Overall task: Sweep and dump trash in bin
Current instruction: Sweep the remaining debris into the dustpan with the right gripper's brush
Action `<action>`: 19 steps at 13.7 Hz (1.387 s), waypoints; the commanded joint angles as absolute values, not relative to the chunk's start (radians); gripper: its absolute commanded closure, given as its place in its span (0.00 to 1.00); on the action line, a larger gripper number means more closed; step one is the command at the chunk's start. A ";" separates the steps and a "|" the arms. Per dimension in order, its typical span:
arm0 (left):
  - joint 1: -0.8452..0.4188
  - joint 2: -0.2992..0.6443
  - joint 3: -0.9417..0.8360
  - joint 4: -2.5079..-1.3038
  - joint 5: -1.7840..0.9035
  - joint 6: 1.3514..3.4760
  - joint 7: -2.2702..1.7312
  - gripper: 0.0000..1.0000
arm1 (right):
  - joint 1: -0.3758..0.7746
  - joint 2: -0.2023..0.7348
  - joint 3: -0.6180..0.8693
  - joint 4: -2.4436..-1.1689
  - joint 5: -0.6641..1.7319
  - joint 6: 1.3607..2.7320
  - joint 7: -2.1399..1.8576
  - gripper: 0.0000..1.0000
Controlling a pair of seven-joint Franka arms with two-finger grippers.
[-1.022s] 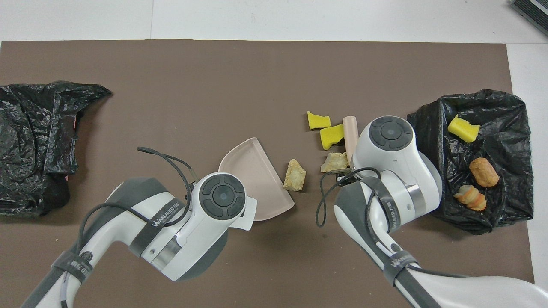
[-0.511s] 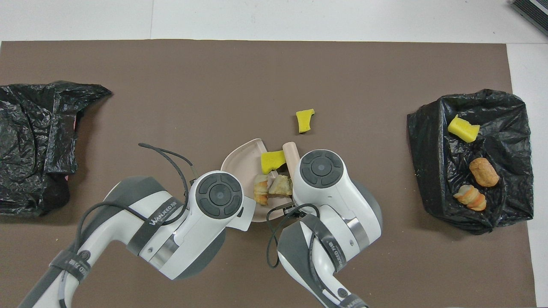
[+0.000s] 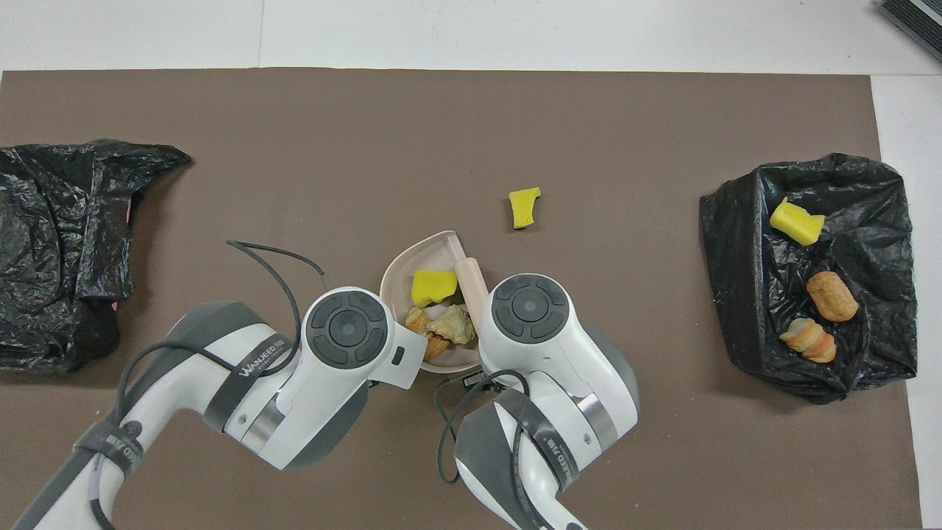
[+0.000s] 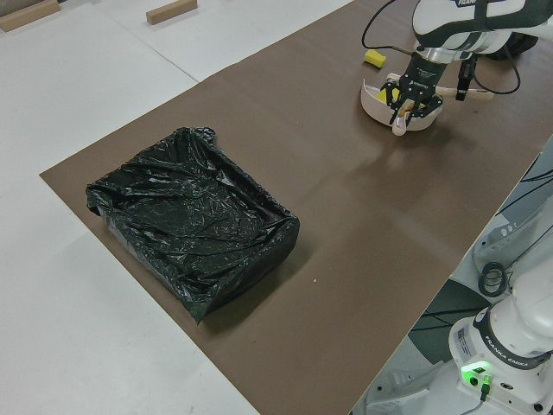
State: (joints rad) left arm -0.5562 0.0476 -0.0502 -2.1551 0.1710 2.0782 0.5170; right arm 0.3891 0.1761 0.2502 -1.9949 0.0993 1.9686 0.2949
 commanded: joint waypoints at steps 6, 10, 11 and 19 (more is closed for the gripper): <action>-0.456 0.120 -0.051 -2.025 0.144 2.048 0.635 1.00 | 0.312 0.201 0.244 -1.918 -0.010 1.954 0.206 1.00; -0.459 0.124 -0.051 -2.023 0.144 2.051 0.623 1.00 | 0.186 0.294 0.242 -1.769 -0.055 1.882 0.206 1.00; -0.459 0.123 -0.051 -2.028 0.144 2.052 0.624 1.00 | 0.175 0.317 0.242 -1.750 -0.095 1.879 0.206 1.00; -0.465 0.141 -0.051 -2.025 0.146 2.046 0.623 1.00 | 0.173 0.443 0.274 -1.686 -0.079 1.887 0.218 1.00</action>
State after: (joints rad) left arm -0.4627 0.1331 -0.0501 -2.0466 0.1589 2.0696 0.6148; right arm 0.1628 0.4306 0.2458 -1.7080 -0.1021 1.9028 0.2186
